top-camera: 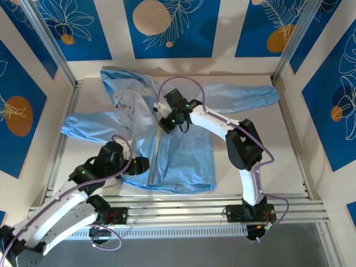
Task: Zip up the jacket
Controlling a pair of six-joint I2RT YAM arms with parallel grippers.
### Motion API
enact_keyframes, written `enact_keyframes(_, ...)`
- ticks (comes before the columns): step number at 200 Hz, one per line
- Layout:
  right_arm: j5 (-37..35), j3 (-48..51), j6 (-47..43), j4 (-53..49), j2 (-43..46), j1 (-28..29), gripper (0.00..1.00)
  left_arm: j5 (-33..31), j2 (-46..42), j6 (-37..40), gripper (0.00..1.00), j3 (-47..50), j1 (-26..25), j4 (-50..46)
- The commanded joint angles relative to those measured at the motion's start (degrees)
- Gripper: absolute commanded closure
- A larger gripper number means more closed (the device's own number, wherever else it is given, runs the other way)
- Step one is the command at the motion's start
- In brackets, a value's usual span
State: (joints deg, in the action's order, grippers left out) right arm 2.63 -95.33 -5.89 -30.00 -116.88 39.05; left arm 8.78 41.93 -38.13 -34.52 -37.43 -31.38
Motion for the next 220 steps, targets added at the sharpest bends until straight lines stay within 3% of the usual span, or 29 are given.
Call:
enact_keyframes(1,3.86,0.31,0.45,-0.30,2.22,-0.63,1.00,2.33,5.60,4.37,0.36,-1.64,0.78,4.00)
enact_keyframes(51,6.06,1.20,-1.16,-1.23,2.36,-1.35,1.00,5.60,13.56,6.64,0.34,-0.66,0.82,9.12)
enact_keyframes(148,3.39,1.31,-2.37,-1.29,1.64,-1.10,1.00,3.80,13.33,4.91,0.41,6.18,0.47,8.77)
enact_keyframes(174,3.05,1.24,-2.72,-1.29,1.57,-0.91,1.00,3.20,13.26,4.79,0.60,7.34,0.47,8.69)
enact_keyframes(206,1.88,1.02,-3.94,-2.14,1.44,-0.64,1.00,0.97,12.06,5.67,0.99,6.89,0.43,6.30)
enact_keyframes(220,0.67,1.02,-5.38,-2.79,1.48,-0.46,1.00,-0.10,10.10,6.24,1.00,6.59,0.43,5.05)
